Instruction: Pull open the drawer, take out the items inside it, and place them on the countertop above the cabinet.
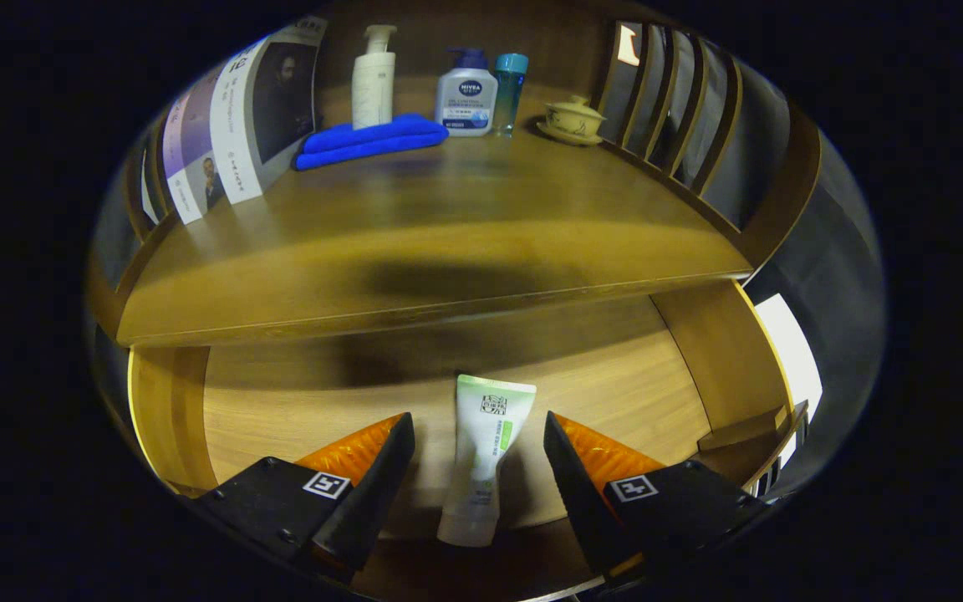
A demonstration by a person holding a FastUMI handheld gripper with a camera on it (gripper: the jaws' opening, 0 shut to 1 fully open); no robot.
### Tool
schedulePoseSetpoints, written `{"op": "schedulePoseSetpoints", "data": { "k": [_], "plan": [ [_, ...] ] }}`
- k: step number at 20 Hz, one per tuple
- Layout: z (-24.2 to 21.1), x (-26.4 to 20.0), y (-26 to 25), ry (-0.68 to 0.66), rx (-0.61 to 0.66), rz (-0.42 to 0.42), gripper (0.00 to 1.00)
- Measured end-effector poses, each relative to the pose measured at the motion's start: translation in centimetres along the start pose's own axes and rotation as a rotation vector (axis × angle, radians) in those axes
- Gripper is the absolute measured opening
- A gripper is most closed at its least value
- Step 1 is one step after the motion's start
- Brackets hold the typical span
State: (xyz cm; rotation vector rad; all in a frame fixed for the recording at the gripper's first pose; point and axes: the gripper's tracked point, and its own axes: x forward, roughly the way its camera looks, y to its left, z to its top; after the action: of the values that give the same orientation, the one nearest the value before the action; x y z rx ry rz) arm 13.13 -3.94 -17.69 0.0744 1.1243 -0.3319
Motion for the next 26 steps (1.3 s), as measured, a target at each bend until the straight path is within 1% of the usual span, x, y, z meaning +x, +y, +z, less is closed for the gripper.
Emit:
{"op": "schedulePoseSetpoints", "data": {
  "k": [2,5,8,10,11,12,13,14,16,18,21,24,26],
  "plan": [
    [-0.4,0.3,-0.1,0.031,0.030,-0.005,0.94],
    [-1.2,0.8,-0.6,0.089,0.087,-0.020,0.94],
    [-3.1,1.7,-1.1,0.171,0.137,-0.029,0.75],
    [-3.4,2.1,-1.1,0.201,0.143,-0.020,0.63],
    [-3.2,2.1,-0.5,0.204,0.167,0.013,0.56],
    [-3.8,2.9,-0.1,0.213,0.190,0.025,0.50],
    [-3.7,2.8,-0.3,0.200,0.215,0.028,0.43],
    [-3.2,2.8,-0.4,0.173,0.245,0.026,0.43],
    [-2.8,2.8,-0.4,0.129,0.306,0.038,0.29],
    [-1.7,2.6,-0.4,0.082,0.410,0.063,0.18],
    [-0.3,1.7,-1.0,0.021,0.527,0.076,0.18],
    [0.4,0.0,-2.9,-0.021,0.652,0.015,0.18],
    [0.7,-1.2,-3.5,-0.037,0.694,0.016,0.18]
  ]
}}
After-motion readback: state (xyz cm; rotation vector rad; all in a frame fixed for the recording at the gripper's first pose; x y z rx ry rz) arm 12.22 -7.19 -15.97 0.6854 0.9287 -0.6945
